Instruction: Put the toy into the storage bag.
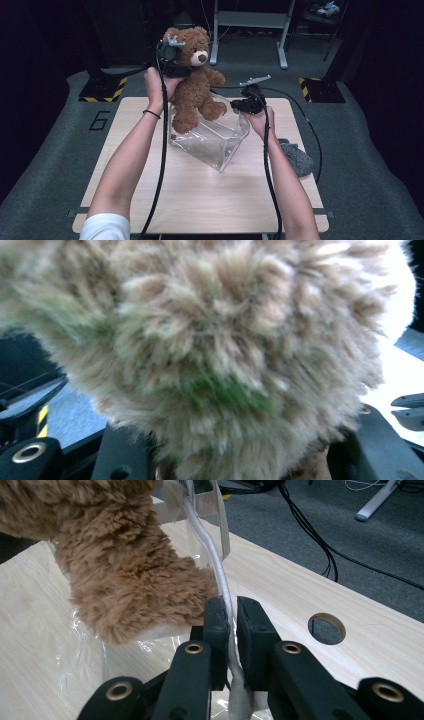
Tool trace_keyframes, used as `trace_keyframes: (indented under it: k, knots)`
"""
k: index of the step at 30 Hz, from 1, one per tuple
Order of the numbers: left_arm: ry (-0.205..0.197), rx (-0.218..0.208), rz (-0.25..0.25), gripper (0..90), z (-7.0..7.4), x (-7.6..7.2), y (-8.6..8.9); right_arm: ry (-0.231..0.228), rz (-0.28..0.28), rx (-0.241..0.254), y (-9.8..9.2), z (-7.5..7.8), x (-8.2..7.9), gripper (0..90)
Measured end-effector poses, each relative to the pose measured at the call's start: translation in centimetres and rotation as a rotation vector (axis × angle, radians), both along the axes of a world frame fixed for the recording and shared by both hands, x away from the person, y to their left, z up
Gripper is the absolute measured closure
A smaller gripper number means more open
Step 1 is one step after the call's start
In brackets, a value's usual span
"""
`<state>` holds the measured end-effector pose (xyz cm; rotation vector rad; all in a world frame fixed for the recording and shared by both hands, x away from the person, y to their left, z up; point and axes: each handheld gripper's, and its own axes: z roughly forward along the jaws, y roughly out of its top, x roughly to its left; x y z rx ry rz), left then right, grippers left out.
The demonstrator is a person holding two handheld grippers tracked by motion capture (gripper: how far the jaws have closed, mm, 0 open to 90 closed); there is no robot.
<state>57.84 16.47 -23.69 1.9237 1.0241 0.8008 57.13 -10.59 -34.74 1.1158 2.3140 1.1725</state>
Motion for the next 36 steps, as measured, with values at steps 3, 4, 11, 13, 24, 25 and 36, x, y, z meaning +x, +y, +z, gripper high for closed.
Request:
trace_keyframes:
  k: [3, 4, 11, 13, 24, 25, 36]
  knots:
    - [0.013, 0.002, 0.007, 47.9, -0.1, 0.1, -0.3, -0.005, -0.002, -0.004, 0.0, 0.0, -0.1, 81.0]
    - [0.016, 0.002, 0.009, 47.9, -0.2, 0.2, -0.4, -0.006, -0.003, -0.005, 0.0, -0.1, -0.2, 79.2]
    - [0.034, -0.007, 0.024, 47.8, -0.5, 0.5, -0.3, -0.016, -0.014, 0.019, -0.1, 0.6, -1.0, 45.3]
    - [0.034, -0.01, 0.03, 47.8, -0.5, 0.6, -0.4, -0.038, -0.011, 0.021, 0.2, 1.2, -1.5, 37.6]
    - [0.04, -0.017, 0.055, 47.7, -0.4, 0.7, -0.4, -0.102, 0.126, 0.02, 3.8, 3.9, -5.3, 17.7]
    - [0.039, -0.018, 0.057, 47.7, -0.4, 0.7, -0.5, -0.092, 0.143, 0.036, 4.5, 4.1, -5.8, 16.5]
    - [0.047, -0.025, 0.081, 47.7, -0.3, 0.9, -0.7, -0.069, 0.214, 0.049, 8.9, 4.1, -7.6, 12.0]
